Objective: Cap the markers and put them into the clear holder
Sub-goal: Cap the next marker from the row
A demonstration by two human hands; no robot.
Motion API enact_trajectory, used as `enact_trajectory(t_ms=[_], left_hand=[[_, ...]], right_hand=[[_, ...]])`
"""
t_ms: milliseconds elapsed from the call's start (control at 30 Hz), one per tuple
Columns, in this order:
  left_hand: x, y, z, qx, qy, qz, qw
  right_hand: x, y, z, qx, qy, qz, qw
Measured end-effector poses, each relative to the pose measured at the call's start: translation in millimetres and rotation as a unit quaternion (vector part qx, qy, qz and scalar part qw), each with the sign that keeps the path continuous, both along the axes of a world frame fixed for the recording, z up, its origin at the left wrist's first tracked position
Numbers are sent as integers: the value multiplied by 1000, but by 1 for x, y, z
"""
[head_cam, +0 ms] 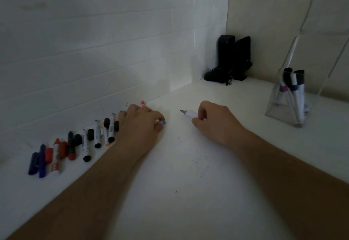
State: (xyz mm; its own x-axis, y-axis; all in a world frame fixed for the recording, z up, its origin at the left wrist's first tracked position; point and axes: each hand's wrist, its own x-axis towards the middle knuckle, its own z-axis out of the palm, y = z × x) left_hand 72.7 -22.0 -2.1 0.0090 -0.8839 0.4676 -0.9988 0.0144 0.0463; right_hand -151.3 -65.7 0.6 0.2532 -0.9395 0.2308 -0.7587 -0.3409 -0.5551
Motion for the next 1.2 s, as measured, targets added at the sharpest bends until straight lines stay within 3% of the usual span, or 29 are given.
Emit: enact_trajectory(t_ms=[67,200,267,333,400,467,567,800,967,1067,1200], left_hand=[[-3,2,3,-30,136,-57,989],[-15,14,5,-33,376,-124,918],[-25,17,6,-11,550,-133,825],[-35,18,12,37,727,-110,677],[-40,16,16,63,822,-91,558],[-39,14,17,61,872,-85,478],[-35,16,21,66,902,-64,421],[-31,16,23,44,918,-50,392],[-28,12,17,42,901,-76,426],[-30,14,14,22,857,-91,507],[-27,14,5,-28,693,-126,709]], right_hand=[[1,0,1,-2,-38,2,999],[-1,-3,1,17,-81,-3,997],[-1,-3,0,10,-80,6,997],[2,-2,-2,-13,-86,16,996],[4,-1,-3,-33,-108,26,993],[5,-1,-4,-48,-108,42,992],[5,-1,-3,-75,-101,69,990],[8,-1,-5,-133,-61,107,983],[10,3,-5,-153,-24,102,983],[11,2,-6,-147,-4,94,985],[9,1,-6,-158,6,89,983]])
